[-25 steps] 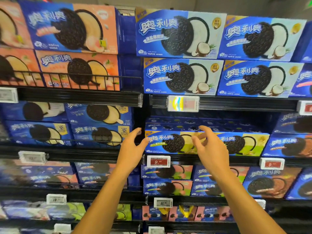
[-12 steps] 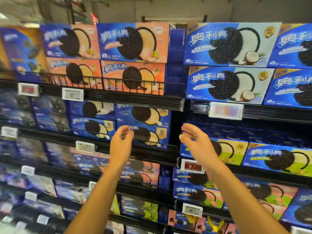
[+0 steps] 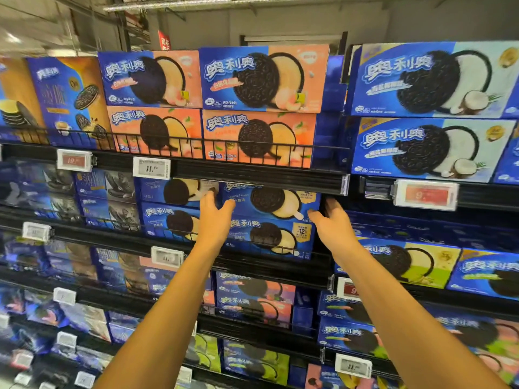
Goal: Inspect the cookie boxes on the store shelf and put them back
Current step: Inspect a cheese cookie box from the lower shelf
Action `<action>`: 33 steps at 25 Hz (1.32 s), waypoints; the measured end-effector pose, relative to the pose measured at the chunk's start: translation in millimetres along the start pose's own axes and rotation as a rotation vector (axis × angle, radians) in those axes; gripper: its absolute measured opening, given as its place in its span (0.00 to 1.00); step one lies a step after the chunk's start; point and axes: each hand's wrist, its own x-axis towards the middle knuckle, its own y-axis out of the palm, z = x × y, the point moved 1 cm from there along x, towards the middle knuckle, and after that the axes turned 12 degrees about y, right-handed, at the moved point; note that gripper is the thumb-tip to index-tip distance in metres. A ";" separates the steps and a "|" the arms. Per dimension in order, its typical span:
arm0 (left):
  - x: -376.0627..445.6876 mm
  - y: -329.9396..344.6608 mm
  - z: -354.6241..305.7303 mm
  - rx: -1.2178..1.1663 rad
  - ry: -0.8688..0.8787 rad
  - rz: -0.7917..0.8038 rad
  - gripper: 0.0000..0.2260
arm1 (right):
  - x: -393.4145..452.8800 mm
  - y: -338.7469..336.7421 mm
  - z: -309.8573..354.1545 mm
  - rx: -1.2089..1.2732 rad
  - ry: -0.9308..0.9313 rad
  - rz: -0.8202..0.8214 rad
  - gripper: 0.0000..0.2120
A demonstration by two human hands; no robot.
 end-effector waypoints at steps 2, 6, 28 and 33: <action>4.9 2.7 0.0 0.003 0.006 0.024 0.28 | 1.3 5.6 1.3 -0.032 0.004 -0.023 0.20; 9.2 1.8 0.1 -0.004 0.025 0.039 0.25 | 2.2 7.3 0.5 -0.035 -0.033 -0.096 0.15; -78.9 -25.5 -7.6 -0.325 0.035 -0.214 0.13 | -67.3 -25.4 -27.3 0.043 0.020 -0.100 0.23; -121.3 -26.7 -10.4 -0.499 -0.094 -0.190 0.09 | -91.5 -47.7 -57.3 0.189 0.052 -0.046 0.08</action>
